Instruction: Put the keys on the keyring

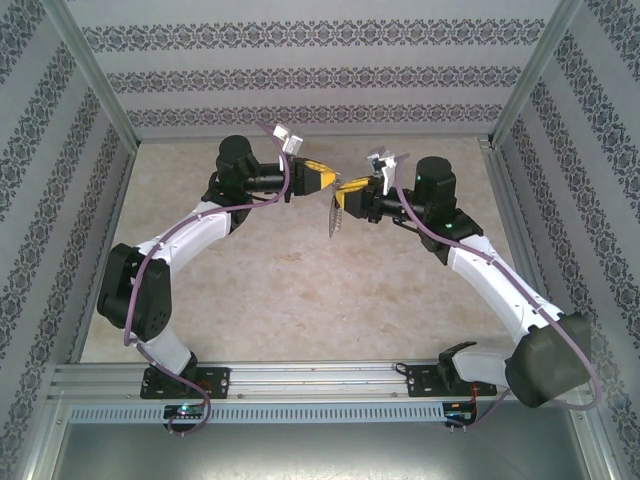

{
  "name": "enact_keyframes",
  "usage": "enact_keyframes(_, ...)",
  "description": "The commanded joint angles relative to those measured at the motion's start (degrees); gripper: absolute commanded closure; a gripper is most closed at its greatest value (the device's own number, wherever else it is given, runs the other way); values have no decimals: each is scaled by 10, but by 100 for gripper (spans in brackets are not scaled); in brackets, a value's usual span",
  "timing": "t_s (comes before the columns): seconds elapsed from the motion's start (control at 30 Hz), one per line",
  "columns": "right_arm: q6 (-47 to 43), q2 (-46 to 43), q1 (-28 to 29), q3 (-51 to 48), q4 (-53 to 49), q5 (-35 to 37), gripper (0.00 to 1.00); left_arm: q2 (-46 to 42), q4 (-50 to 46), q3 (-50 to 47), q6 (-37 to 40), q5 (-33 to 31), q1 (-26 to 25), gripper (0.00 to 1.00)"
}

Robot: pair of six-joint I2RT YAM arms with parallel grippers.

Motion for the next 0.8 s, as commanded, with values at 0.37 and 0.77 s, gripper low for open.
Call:
enact_keyframes(0.37,-8,-7,16,-11,8,0,100,-35,45,-10,0,-17,-5,100)
enact_keyframes(0.77,-20,17,68,27,-41,128,100,-49,62,-29,-4,-30,-6,100)
